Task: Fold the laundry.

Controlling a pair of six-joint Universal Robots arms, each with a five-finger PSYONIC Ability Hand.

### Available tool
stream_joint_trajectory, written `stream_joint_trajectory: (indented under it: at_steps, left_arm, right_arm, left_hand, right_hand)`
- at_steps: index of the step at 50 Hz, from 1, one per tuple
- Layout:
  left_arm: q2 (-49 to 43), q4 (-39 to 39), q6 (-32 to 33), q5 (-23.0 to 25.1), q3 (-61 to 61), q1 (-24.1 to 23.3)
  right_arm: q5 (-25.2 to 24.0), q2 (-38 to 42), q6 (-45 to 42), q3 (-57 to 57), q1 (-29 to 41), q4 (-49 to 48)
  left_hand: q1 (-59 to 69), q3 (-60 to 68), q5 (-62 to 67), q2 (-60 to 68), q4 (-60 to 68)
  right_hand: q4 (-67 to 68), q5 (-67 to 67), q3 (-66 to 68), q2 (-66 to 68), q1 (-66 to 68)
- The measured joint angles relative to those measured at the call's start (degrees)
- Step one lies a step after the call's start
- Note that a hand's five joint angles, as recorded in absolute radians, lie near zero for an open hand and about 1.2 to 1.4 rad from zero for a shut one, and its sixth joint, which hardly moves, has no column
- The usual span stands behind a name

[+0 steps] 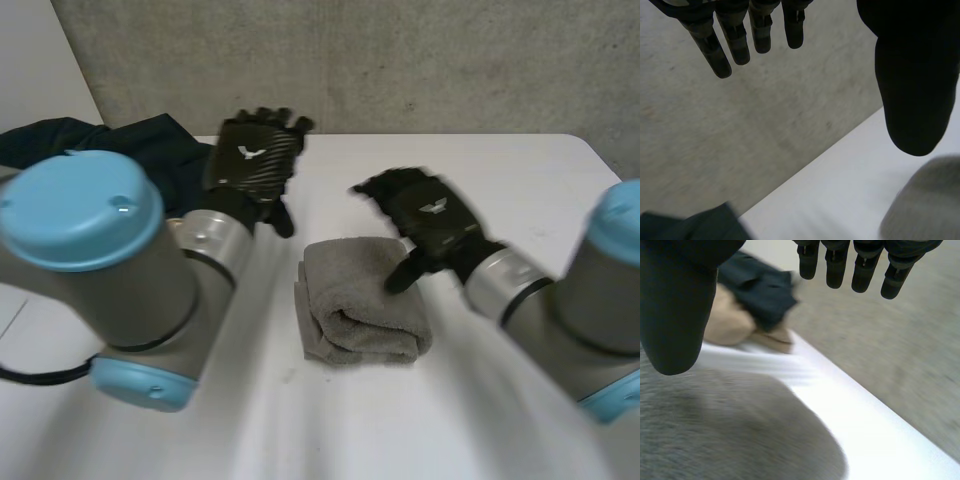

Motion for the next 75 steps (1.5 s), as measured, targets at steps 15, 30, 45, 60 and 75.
stream_joint_trajectory:
  at_steps: [15,30,45,60,75]
  left_arm:
    - [-20.88,-11.33,-5.68,-1.78,17.34,-9.71]
    - [-22.44,-17.34,1.03,-10.11,13.01,-7.0]
    - [-14.99,-16.26,2.06,-6.69,10.68,-6.67]
    - [-3.41,-14.81,-1.78,25.9,10.29,-0.56]
    - [-2.34,-14.77,-6.74,30.53,10.18,-0.26]
  right_arm:
    - [0.98,2.2,10.41,-2.22,-11.96,14.41]
    - [1.56,14.98,9.18,-9.32,-3.16,16.08]
    - [11.7,9.42,0.52,-6.91,-2.61,14.52]
    - [12.47,0.06,9.64,8.31,-7.19,9.97]
    - [6.94,5.77,19.76,10.79,-4.0,2.79]
  left_hand:
    - [0.0,0.0,0.0,0.0,0.0]
    - [0.0,0.0,0.0,0.0,0.01]
    - [0.0,0.0,-0.01,0.0,0.0]
    - [-0.26,-0.42,-0.02,-0.36,-0.28]
    - [-0.26,-0.42,-0.02,-0.37,-0.28]
  right_hand:
    - [0.0,0.0,0.0,0.0,0.0]
    - [0.0,0.0,0.0,0.0,0.0]
    - [0.0,-0.01,0.0,0.0,0.0]
    - [0.0,-0.01,0.0,0.0,0.0]
    - [0.0,-0.01,0.0,0.0,0.0]
